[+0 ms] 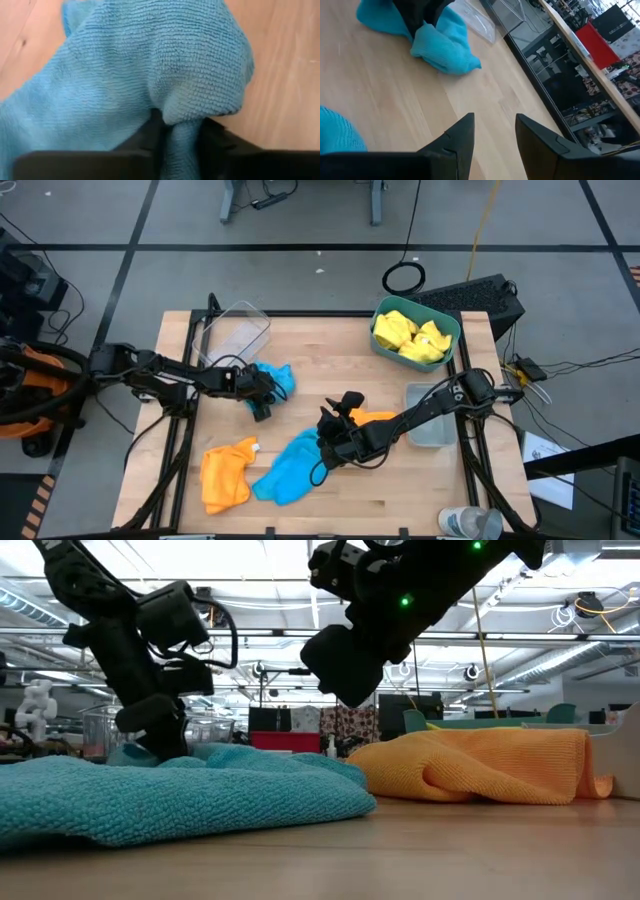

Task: Sort microfiber towel by color & place in baskets
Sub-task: Put the top blue towel into the transparent bin

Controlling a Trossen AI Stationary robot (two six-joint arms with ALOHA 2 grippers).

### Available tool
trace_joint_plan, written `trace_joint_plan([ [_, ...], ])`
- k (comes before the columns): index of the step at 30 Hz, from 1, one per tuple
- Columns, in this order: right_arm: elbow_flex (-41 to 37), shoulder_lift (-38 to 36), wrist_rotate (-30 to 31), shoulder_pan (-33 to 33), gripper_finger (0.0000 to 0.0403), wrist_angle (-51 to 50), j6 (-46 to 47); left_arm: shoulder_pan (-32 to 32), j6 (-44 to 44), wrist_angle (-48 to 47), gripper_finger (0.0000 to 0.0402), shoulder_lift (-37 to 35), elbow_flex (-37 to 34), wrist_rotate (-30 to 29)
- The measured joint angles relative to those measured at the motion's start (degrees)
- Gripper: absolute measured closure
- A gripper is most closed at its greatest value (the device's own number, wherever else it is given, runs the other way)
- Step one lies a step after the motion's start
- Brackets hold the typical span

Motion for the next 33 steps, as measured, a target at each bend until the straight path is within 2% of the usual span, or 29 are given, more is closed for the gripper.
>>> trace_joint_plan([
  [2,-0.7,0.0,0.0,0.0,0.0268,1.8,0.5,-0.1,0.0,1.1,0.0371,0.0,-0.1,0.2],
  [3,-1.4,-0.1,0.1,0.0,0.0268,3.6,0.0,-0.1,-0.1,1.8,0.0382,0.1,-0.1,0.4],
  [8,-7.2,-0.1,-1.4,-0.7,0.0268,21.1,-6.7,-0.1,0.0,4.4,0.0365,-0.8,-0.2,0.9],
  [14,-11.0,-0.1,-16.4,-2.7,0.0264,44.2,-18.5,-0.5,0.0,6.6,0.0373,-3.2,-0.2,3.4],
  [17,-11.2,-0.1,-19.5,-3.4,0.025,49.1,-20.6,-1.4,0.0,8.2,0.0379,-5.2,-0.2,5.2],
  [21,-11.2,-0.1,-19.5,-3.8,0.0205,49.5,-21.5,-3.3,0.7,9.4,0.038,-8.6,-0.2,5.3],
  [26,-11.2,-0.1,-19.3,-4.0,0.0118,52.0,-24.2,-5.0,1.4,9.5,0.038,-12.8,-0.2,5.3],
  [29,-11.2,-0.1,-21.7,-4.7,0.0076,54.4,-26.7,-5.8,1.5,10.1,0.0376,-14.7,-0.2,5.3],
  [33,-11.2,0.0,-22.6,-6.2,0.0051,56.4,-26.3,-6.9,2.0,12.4,0.0375,-16.1,-0.2,6.1],
])
